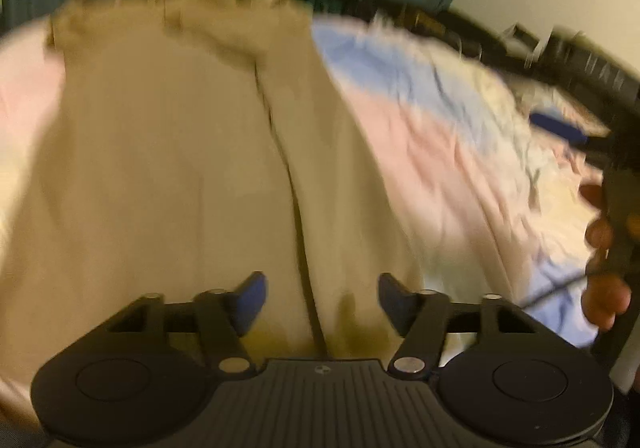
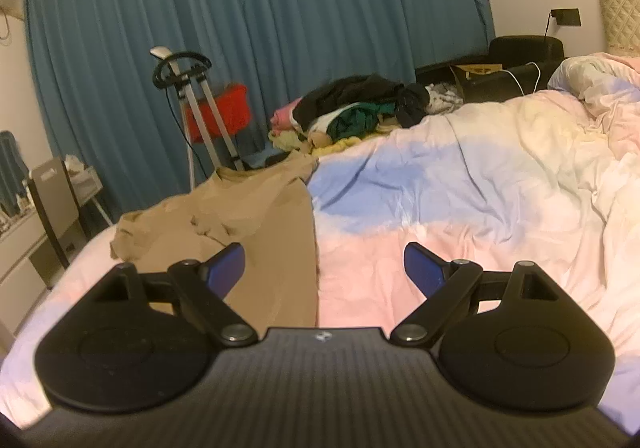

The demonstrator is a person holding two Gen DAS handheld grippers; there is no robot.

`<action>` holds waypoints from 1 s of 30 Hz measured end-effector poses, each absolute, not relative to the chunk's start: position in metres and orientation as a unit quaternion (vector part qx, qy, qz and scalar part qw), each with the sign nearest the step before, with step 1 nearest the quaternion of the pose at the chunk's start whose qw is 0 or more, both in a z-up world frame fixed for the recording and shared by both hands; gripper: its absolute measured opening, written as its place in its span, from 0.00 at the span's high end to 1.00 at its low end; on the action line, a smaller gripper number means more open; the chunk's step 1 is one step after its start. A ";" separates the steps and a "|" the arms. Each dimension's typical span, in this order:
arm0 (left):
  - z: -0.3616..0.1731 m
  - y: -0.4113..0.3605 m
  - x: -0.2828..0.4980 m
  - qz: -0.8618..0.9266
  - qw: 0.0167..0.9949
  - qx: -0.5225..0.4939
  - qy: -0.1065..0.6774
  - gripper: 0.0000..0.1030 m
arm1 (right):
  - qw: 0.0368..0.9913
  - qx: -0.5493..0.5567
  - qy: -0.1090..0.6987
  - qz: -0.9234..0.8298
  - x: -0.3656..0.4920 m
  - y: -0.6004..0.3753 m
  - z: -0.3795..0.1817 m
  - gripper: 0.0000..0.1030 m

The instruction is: Fold clothes

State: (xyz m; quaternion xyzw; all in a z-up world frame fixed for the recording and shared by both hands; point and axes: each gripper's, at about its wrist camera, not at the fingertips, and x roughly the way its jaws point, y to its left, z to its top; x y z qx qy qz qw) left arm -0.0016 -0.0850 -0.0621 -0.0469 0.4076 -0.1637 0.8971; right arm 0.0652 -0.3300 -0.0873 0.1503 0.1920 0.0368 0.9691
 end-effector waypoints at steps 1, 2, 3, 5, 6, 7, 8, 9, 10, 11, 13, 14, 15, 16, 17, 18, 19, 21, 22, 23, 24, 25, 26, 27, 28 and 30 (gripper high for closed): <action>-0.052 -0.083 -0.001 -0.158 0.909 -0.036 0.385 0.20 | 0.970 0.152 0.187 0.038 0.064 -0.330 -0.086 0.15; -0.042 -0.078 0.001 -0.153 0.918 -0.028 0.365 0.15 | 0.971 0.153 0.181 0.038 0.063 -0.330 -0.085 0.15; -0.034 -0.078 0.003 -0.151 0.924 -0.022 0.351 0.13 | 0.971 0.155 0.176 0.039 0.062 -0.330 -0.084 0.15; -0.018 -0.078 0.008 -0.146 0.935 -0.010 0.324 0.07 | 0.973 0.154 0.166 0.038 0.060 -0.329 -0.082 0.15; -0.012 -0.076 0.009 -0.144 0.938 -0.008 0.315 0.05 | 0.974 0.153 0.161 0.038 0.059 -0.328 -0.081 0.15; -0.005 -0.074 0.011 -0.142 0.941 -0.006 0.307 0.03 | 0.975 0.152 0.158 0.037 0.058 -0.327 -0.081 0.15; -0.001 -0.075 0.013 -0.139 0.943 -0.008 0.302 0.02 | 0.976 0.152 0.155 0.036 0.057 -0.326 -0.081 0.15; 0.003 -0.076 0.015 -0.136 0.945 -0.009 0.297 0.02 | 0.976 0.151 0.152 0.036 0.057 -0.326 -0.080 0.15; 0.007 -0.077 0.017 -0.132 0.947 -0.010 0.292 0.01 | 0.977 0.151 0.148 0.035 0.055 -0.324 -0.080 0.15; 0.012 -0.078 0.020 -0.131 0.949 -0.012 0.287 0.01 | 0.978 0.149 0.145 0.034 0.054 -0.324 -0.079 0.15; 0.022 -0.078 0.027 -0.135 0.950 -0.015 0.283 0.00 | 0.979 0.147 0.138 0.032 0.053 -0.321 -0.078 0.15; 0.025 -0.079 0.030 -0.136 0.950 -0.016 0.281 0.00 | 0.980 0.145 0.134 0.031 0.053 -0.321 -0.078 0.15; 0.028 -0.078 0.032 -0.136 0.950 -0.015 0.280 0.00 | 0.980 0.145 0.132 0.030 0.053 -0.321 -0.078 0.15; 0.029 -0.078 0.035 -0.135 0.950 -0.014 0.280 0.00 | 0.980 0.145 0.131 0.030 0.054 -0.321 -0.079 0.15; 0.026 -0.079 0.039 -0.132 0.951 -0.016 0.279 0.00 | 0.980 0.146 0.130 0.029 0.054 -0.321 -0.079 0.15; 0.023 -0.078 0.041 -0.131 0.952 -0.018 0.278 0.00 | 0.980 0.147 0.129 0.028 0.054 -0.321 -0.080 0.15; 0.020 -0.076 0.042 -0.130 0.952 -0.020 0.277 0.00 | 0.980 0.149 0.129 0.027 0.054 -0.322 -0.080 0.15; 0.013 -0.071 0.043 -0.127 0.952 -0.024 0.277 0.00 | 0.980 0.151 0.130 0.026 0.055 -0.323 -0.082 0.15; 0.010 -0.067 0.043 -0.127 0.952 -0.024 0.278 0.00 | 0.980 0.150 0.130 0.024 0.055 -0.322 -0.083 0.15; 0.006 -0.064 0.044 -0.127 0.952 -0.023 0.279 0.00 | 0.980 0.150 0.131 0.023 0.056 -0.322 -0.084 0.15; 0.004 -0.060 0.045 -0.127 0.952 -0.022 0.279 0.00 | 0.980 0.149 0.132 0.023 0.056 -0.321 -0.085 0.15; 0.002 -0.056 0.044 -0.126 0.952 -0.021 0.279 0.00 | 0.980 0.148 0.133 0.023 0.057 -0.320 -0.086 0.15; 0.001 -0.053 0.044 -0.127 0.952 -0.021 0.279 0.00 | 0.980 0.146 0.133 0.023 0.058 -0.318 -0.087 0.15; 0.001 -0.050 0.043 -0.128 0.952 -0.019 0.278 0.00 | 0.980 0.143 0.134 0.023 0.059 -0.316 -0.088 0.15; 0.001 -0.047 0.041 -0.130 0.952 -0.016 0.276 0.00 | 0.981 0.140 0.134 0.022 0.060 -0.313 -0.089 0.15; 0.002 -0.041 0.038 -0.133 0.953 -0.008 0.273 0.00 | 0.982 0.131 0.135 0.021 0.061 -0.307 -0.093 0.15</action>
